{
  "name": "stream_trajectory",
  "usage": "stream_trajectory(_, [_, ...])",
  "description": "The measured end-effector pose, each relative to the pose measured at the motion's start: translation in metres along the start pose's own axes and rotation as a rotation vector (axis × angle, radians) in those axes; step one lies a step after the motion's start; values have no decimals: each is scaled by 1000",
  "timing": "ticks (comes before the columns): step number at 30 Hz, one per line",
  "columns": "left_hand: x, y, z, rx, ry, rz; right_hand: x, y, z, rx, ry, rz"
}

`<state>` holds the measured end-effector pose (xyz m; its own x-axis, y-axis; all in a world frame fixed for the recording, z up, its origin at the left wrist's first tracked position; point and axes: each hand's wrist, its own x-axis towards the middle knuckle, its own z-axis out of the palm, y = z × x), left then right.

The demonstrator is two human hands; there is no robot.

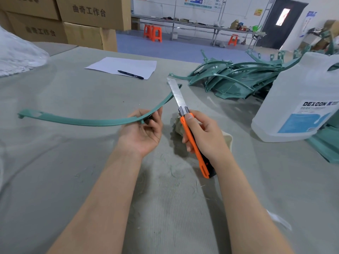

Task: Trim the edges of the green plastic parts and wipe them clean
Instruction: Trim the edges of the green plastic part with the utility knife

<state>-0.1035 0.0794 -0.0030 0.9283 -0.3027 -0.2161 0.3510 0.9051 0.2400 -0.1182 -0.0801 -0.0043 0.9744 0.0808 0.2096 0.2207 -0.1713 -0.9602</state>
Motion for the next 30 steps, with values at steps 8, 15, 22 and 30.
stream_trajectory(8, [-1, 0, 2, -22, -6, 21, -3, -1, 4, 0, -81, -7])
stream_trajectory(15, [-2, 0, 3, -25, 10, 42, -5, -4, 8, -11, -111, -4])
stream_trajectory(22, [-1, -1, 5, -37, 19, 102, -9, -8, 14, -7, -175, -31])
stream_trajectory(30, [2, -2, 6, -62, 102, 169, -10, -7, 19, 1, -236, -33])
